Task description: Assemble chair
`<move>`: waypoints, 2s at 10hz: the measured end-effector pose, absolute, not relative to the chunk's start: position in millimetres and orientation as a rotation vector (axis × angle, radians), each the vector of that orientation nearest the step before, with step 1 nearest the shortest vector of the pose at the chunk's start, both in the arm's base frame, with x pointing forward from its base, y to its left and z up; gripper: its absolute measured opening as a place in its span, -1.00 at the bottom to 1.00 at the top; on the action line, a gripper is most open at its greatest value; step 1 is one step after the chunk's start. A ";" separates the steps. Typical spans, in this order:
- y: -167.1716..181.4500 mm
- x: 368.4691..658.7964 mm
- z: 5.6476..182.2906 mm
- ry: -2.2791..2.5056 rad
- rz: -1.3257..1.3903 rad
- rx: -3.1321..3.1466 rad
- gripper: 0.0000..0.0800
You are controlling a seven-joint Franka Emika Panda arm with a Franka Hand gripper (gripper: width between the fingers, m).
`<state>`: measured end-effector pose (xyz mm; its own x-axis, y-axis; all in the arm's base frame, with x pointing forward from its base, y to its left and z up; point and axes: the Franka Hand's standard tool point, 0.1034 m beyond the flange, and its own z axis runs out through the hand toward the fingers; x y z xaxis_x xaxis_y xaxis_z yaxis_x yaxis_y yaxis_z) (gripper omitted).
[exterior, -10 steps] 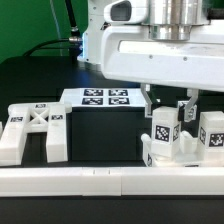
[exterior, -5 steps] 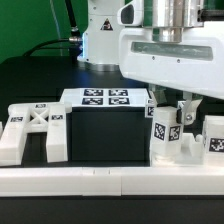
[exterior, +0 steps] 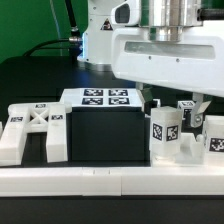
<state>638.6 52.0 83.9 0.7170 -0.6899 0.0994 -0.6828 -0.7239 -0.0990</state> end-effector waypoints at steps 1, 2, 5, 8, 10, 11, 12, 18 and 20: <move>50.5 639.1 83.8 0.996 -0.208 -2.921 0.57; 50.5 639.1 83.8 0.871 -0.212 -2.968 0.62; 49.8 639.1 83.7 0.504 -0.220 -3.073 0.62; 46.4 640.2 84.5 0.055 -0.225 -3.149 0.62; 45.0 640.3 84.5 -0.150 -0.225 -3.160 0.62; 44.9 640.3 84.5 -0.234 -0.224 -3.160 0.62; 44.7 640.3 84.5 -0.267 -0.223 -3.162 0.62; 44.4 640.2 84.3 -0.249 -0.223 -3.164 -0.28; 44.9 639.7 84.0 0.042 -0.222 -3.151 -0.28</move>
Offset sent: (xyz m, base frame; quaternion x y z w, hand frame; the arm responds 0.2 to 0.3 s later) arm 0.0004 0.0027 0.0006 -0.0006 -0.0016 -0.1768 0.9842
